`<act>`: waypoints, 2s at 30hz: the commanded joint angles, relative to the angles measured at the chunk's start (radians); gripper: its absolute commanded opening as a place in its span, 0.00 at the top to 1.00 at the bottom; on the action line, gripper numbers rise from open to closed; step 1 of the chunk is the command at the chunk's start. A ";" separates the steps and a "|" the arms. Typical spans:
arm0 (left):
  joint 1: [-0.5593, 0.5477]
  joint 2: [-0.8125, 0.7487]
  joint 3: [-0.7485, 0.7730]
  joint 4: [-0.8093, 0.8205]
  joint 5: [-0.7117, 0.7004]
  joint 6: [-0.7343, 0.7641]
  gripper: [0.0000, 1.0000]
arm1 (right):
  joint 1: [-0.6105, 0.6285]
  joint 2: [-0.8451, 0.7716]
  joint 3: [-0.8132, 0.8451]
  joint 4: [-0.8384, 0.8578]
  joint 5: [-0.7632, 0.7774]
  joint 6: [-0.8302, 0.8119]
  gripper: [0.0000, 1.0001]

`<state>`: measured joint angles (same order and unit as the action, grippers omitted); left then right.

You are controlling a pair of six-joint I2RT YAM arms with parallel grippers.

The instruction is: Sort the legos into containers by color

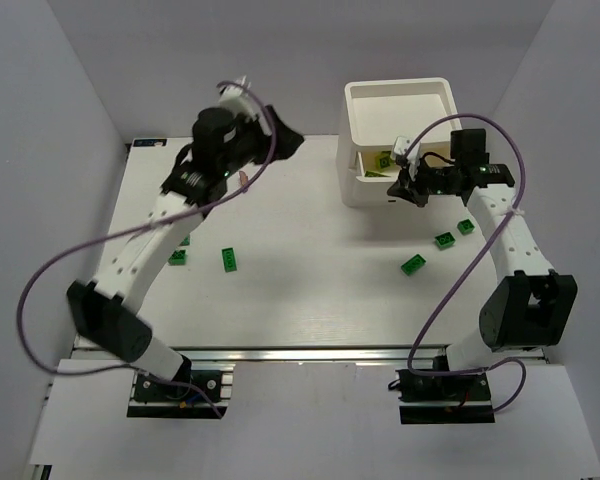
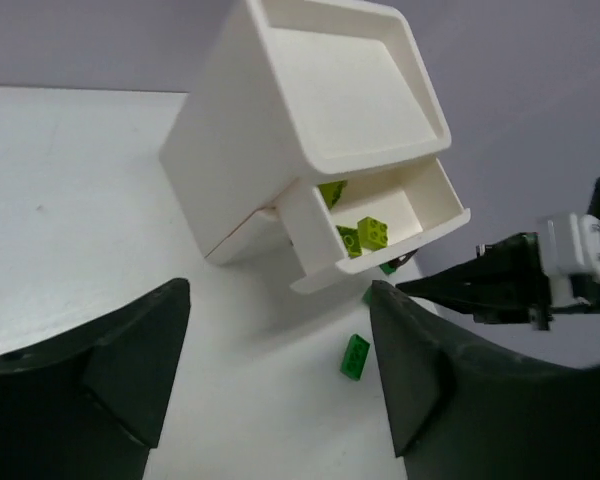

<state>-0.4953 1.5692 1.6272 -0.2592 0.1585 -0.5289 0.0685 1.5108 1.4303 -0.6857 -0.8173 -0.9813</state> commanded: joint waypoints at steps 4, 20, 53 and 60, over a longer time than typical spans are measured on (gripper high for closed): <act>0.047 -0.310 -0.438 -0.081 -0.142 -0.089 0.12 | 0.034 0.092 0.091 -0.086 0.162 -0.135 1.00; 0.067 -0.529 -0.737 -0.118 -0.258 -0.218 0.08 | 0.096 0.293 0.219 0.241 0.460 0.043 1.00; 0.067 -0.479 -0.753 -0.071 -0.217 -0.217 0.08 | 0.045 0.614 0.608 0.301 0.638 0.046 1.00; 0.067 -0.480 -0.747 -0.083 -0.232 -0.217 0.07 | 0.045 0.582 0.569 0.256 0.550 0.029 1.00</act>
<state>-0.4320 1.0988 0.8501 -0.3401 -0.0669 -0.7494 0.1184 2.1475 2.0045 -0.5076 -0.2314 -0.9253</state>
